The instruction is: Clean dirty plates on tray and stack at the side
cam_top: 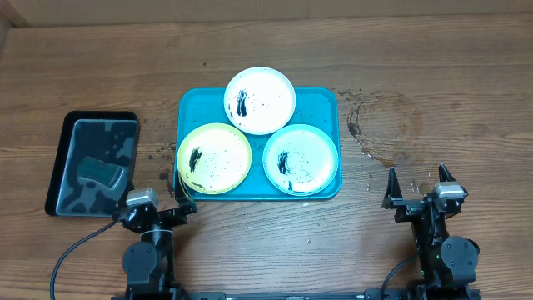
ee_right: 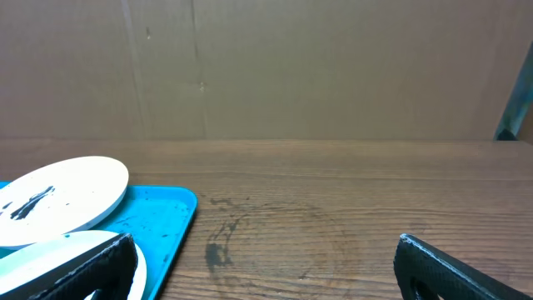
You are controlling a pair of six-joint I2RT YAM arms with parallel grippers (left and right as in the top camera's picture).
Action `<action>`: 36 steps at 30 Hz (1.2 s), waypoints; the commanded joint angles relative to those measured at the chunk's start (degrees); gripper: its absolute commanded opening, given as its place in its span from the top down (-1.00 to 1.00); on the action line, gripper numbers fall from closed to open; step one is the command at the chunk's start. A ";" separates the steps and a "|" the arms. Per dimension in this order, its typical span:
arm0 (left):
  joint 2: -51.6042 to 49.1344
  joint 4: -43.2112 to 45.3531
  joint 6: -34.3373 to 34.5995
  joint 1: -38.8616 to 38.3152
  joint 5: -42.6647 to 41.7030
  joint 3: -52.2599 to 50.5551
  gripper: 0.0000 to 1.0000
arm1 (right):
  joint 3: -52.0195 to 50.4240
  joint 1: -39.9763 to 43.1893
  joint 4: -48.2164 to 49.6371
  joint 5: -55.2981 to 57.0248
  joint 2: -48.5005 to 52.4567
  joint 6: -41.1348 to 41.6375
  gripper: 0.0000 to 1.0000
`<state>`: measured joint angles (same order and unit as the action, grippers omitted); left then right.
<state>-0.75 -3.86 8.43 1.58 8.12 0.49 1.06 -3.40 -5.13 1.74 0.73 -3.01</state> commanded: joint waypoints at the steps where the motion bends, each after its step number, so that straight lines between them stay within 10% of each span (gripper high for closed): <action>1: 0.55 0.04 -1.16 -0.22 -0.26 -0.20 -0.99 | -0.59 0.31 0.42 0.13 -0.57 -0.04 -1.00; 22: 0.55 1.01 -1.09 -0.22 -0.26 -0.20 -1.00 | -0.59 0.31 0.44 0.13 -0.57 -0.04 -1.00; 27: 0.55 3.02 10.58 -0.24 -8.61 -0.20 -0.99 | -0.59 0.31 0.44 0.13 -0.57 -0.04 -1.00; 36: 0.55 23.06 14.84 -0.13 -11.15 0.35 -0.99 | -0.59 0.31 0.44 0.13 -0.57 -0.04 -1.00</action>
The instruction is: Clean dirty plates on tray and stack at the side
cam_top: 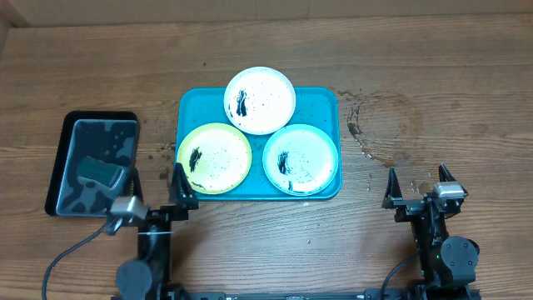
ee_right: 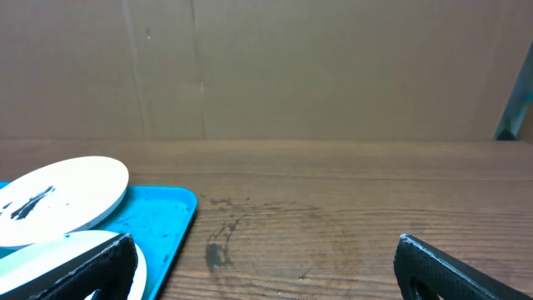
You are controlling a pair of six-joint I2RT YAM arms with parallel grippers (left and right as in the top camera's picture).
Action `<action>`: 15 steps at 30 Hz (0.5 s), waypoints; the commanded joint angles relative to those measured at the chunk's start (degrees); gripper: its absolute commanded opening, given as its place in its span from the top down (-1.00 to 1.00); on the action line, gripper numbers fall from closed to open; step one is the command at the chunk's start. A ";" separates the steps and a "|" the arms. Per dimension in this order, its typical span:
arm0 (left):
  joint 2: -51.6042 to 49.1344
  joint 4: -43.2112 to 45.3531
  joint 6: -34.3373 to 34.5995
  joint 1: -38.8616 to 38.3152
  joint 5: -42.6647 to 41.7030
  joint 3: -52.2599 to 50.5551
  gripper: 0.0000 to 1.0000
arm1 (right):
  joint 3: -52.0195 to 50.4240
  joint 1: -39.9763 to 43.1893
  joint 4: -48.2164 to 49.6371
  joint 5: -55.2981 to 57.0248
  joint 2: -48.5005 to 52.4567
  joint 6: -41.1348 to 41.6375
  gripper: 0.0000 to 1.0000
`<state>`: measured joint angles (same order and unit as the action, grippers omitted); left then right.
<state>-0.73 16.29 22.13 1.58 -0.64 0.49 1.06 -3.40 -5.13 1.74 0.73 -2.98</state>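
Three dirty plates lie on the blue tray (cam_top: 321, 100): a white one (cam_top: 260, 100) at the back, a yellow-green one (cam_top: 214, 158) front left, and a teal-rimmed one (cam_top: 301, 159) front right. Each carries a black smear and specks. My left gripper (cam_top: 156, 185) stands open just off the tray's front left corner, holding nothing. My right gripper (cam_top: 418, 185) is open and empty, to the right of the tray. In the right wrist view the white plate (ee_right: 58, 200) and the tray (ee_right: 162, 218) show at the left, and the gripper (ee_right: 266, 268) spans bare wood.
A black tray (cam_top: 60, 167) with water and a dark sponge (cam_top: 100, 171) sits at the far left. Stains and droplets mark the wood (cam_top: 375, 129) right of the blue tray. A cardboard wall (ee_right: 266, 67) closes the back.
My left arm has shifted: its wrist sits further left and its open fingers now reach forward beside the tray's front left corner. The right arm and the plates have not moved.
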 commanded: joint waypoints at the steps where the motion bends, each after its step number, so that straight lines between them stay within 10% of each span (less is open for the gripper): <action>1: 0.50 4.46 -0.48 -0.11 -1.97 0.83 -1.00 | -0.59 0.31 0.44 0.13 -0.57 -0.07 -1.00; 15: -24.15 -27.12 -18.23 -0.11 15.52 38.95 -1.00 | -0.59 0.31 0.42 0.13 -0.57 -0.07 -1.00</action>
<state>-16.97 -7.35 8.95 1.58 7.64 32.75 1.06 -3.40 -5.17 1.74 0.73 -2.98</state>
